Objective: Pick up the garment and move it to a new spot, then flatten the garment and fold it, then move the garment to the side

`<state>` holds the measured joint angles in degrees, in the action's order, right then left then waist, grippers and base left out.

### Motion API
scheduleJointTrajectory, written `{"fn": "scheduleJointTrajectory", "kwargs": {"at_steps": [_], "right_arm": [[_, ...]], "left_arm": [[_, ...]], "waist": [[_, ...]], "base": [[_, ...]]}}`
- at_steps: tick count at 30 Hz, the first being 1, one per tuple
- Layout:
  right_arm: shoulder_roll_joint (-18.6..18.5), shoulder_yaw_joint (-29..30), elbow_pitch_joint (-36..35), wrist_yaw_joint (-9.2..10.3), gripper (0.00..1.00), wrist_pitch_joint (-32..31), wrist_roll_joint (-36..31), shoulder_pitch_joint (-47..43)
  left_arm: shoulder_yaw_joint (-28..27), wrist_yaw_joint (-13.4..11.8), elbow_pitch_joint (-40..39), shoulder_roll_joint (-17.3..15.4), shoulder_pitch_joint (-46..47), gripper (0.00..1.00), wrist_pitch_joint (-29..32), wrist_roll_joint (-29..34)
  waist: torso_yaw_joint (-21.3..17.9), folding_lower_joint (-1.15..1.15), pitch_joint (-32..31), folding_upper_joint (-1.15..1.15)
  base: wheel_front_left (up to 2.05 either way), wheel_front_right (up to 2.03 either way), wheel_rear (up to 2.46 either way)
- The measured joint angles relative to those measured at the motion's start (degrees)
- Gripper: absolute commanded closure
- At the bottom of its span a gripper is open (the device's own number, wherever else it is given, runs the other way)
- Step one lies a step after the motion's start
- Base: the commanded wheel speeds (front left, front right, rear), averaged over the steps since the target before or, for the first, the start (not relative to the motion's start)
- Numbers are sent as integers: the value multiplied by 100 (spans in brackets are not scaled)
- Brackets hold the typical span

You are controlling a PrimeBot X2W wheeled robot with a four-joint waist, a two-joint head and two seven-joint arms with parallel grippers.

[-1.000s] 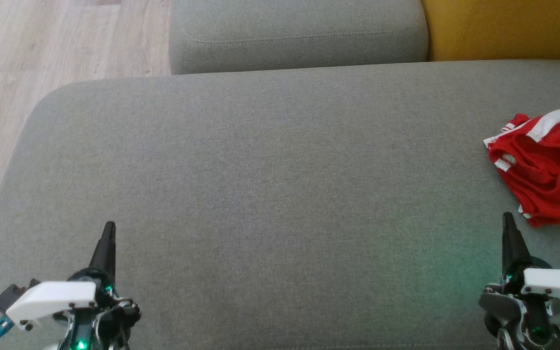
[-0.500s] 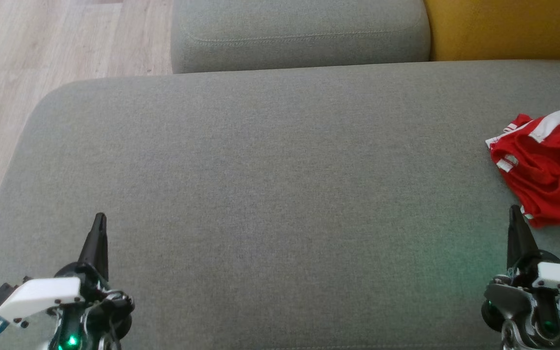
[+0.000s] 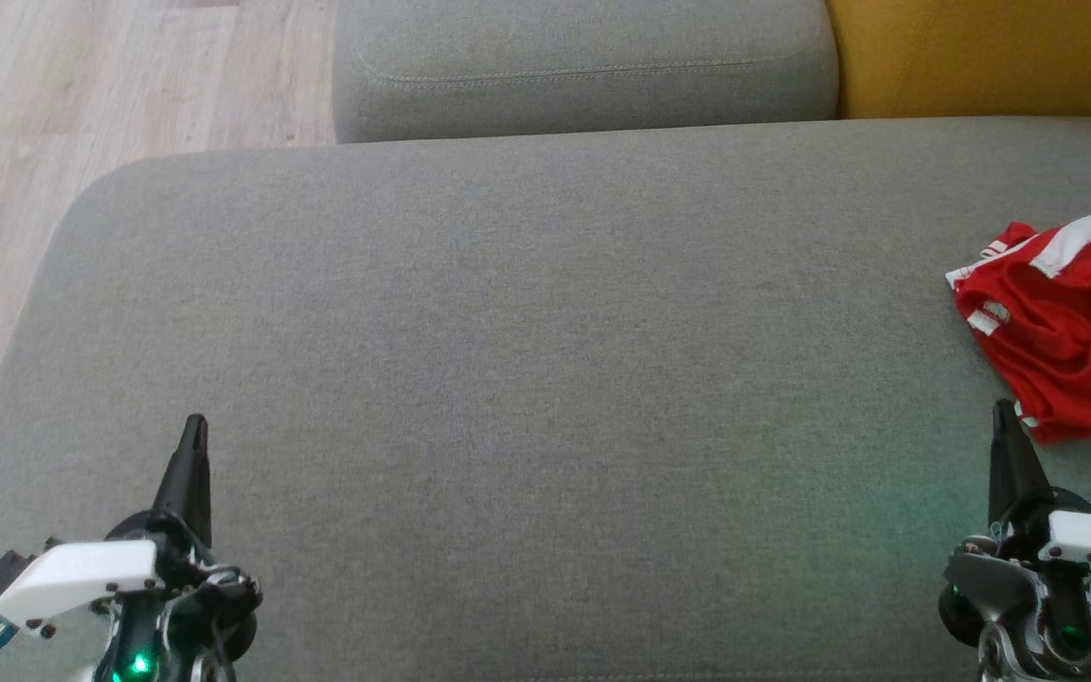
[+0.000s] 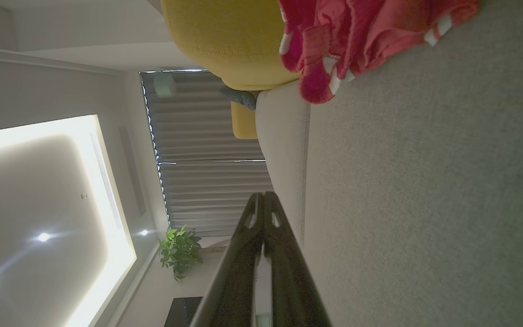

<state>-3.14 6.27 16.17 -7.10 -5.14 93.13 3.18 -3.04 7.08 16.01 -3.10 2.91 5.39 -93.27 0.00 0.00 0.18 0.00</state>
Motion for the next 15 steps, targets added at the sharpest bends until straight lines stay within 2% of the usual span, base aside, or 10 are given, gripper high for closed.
{"fn": "scheduleJointTrajectory", "kwargs": {"at_steps": [15], "right_arm": [[3,14,0,0,100,-15,-1,0]], "left_arm": [[-45,0,0,9,1,100,5,0]], "waist": [[0,0,0,0]], "base": [[0,0,0]]}}
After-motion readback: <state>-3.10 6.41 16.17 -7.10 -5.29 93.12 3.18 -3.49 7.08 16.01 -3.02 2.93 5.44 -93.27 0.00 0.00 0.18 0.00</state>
